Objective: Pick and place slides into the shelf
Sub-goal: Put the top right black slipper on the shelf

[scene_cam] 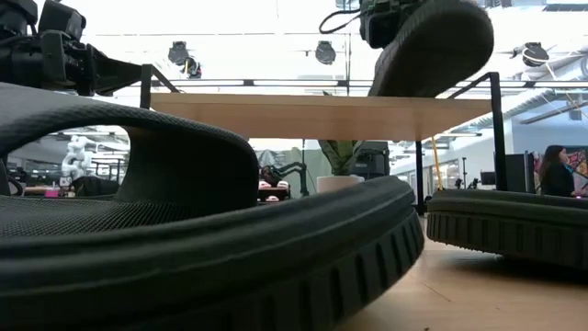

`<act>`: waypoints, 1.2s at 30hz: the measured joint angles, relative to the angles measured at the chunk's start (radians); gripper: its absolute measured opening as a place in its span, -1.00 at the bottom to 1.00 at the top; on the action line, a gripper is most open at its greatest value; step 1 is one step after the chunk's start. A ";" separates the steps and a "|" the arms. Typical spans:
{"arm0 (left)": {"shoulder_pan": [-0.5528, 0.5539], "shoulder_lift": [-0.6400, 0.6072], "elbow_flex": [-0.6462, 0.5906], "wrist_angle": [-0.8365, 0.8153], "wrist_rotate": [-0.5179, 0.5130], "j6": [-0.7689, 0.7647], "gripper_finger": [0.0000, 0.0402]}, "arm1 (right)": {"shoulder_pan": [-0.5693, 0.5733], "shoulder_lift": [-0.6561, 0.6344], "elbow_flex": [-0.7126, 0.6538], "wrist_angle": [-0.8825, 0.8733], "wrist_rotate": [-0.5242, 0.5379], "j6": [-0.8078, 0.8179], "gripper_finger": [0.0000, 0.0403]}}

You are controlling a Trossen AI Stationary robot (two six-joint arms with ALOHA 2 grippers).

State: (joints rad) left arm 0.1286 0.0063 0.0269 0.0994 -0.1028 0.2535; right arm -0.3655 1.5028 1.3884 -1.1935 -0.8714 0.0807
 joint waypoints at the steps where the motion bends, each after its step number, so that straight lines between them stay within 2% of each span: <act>1: 0.000 0.000 0.000 0.000 0.000 0.000 -0.85 | -0.006 0.000 0.000 -0.001 0.001 0.016 -0.99; 14: 0.000 0.000 0.000 -0.009 0.000 0.001 -0.85 | -0.066 0.035 0.000 0.030 0.012 0.069 -0.99; 29: 0.000 0.000 -0.001 -0.029 -0.001 0.007 -0.85 | -0.065 0.091 0.003 0.031 0.105 -0.039 -0.98; 32: 0.000 0.000 -0.001 -0.029 -0.001 0.006 -0.85 | -0.064 0.091 0.003 0.033 0.107 -0.045 -0.93; 36: 0.000 0.000 -0.001 -0.029 -0.001 0.006 -0.85 | -0.064 0.091 0.003 0.034 0.108 -0.047 -0.74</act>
State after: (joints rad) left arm 0.1287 0.0067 0.0257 0.0700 -0.1036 0.2597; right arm -0.4297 1.5941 1.3914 -1.1596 -0.7632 0.0341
